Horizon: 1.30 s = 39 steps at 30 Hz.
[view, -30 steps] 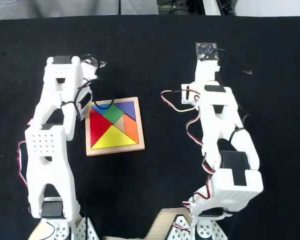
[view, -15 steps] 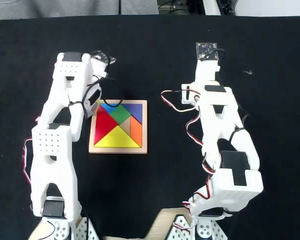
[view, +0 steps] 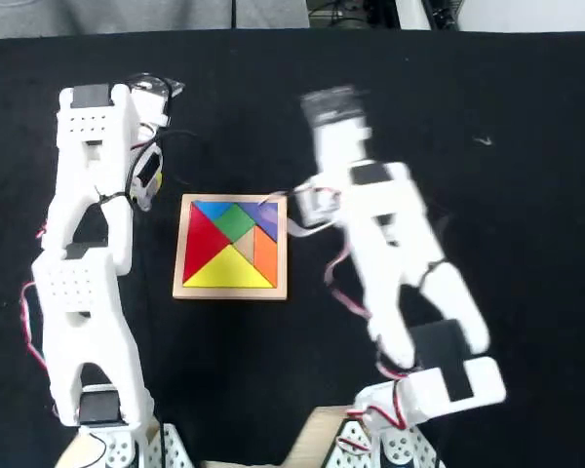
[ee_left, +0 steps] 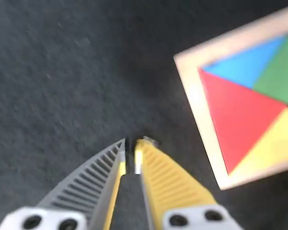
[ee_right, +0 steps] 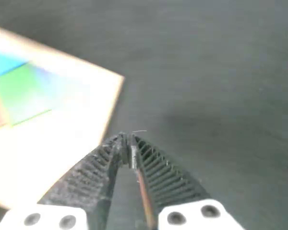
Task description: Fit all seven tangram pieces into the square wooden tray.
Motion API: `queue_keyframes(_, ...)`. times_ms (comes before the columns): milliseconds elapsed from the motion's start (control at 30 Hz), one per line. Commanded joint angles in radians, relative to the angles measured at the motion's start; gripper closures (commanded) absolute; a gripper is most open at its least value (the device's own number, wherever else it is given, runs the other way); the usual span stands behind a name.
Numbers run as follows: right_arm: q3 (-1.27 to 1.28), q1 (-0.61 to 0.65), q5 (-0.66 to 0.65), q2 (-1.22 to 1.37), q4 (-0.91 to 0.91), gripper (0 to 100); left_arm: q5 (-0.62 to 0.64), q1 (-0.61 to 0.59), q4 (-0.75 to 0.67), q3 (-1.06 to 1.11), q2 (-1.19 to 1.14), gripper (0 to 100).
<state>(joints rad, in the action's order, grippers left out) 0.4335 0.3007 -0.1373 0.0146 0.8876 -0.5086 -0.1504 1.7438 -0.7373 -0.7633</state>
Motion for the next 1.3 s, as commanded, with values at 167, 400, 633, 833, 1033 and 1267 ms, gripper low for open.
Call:
queue_keyframes(167, -0.226, 0.097, -0.026, 0.223, 0.026, 98.8, -0.023, -0.168, -0.157, 0.452, 0.477, 97)
queue_keyframes(400, -0.398, 0.115, -0.029, 0.443, 0.094, 98.8, 0.031, -0.188, -0.486, 0.885, 0.632, 97)
queue_keyframes(633, -0.562, 0.107, -0.025, 0.346, 0.282, 98.8, 0.149, -0.231, -0.694, 1.125, 0.749, 97)
queue_keyframes(833, -0.608, 0.241, -0.026, 0.315, 0.207, 98.8, 0.262, -0.321, -0.799, 1.251, 0.855, 97)
queue_keyframes(1033, -0.794, 0.281, -0.023, 0.541, 0.204, 98.8, 0.269, -0.326, -0.861, 1.365, 0.913, 97)
queue_keyframes(1267, -1.098, 0.35, -0.026, 0.832, 0.338, 98.8, 0.269, -0.332, -0.908, 1.419, 0.919, 97)
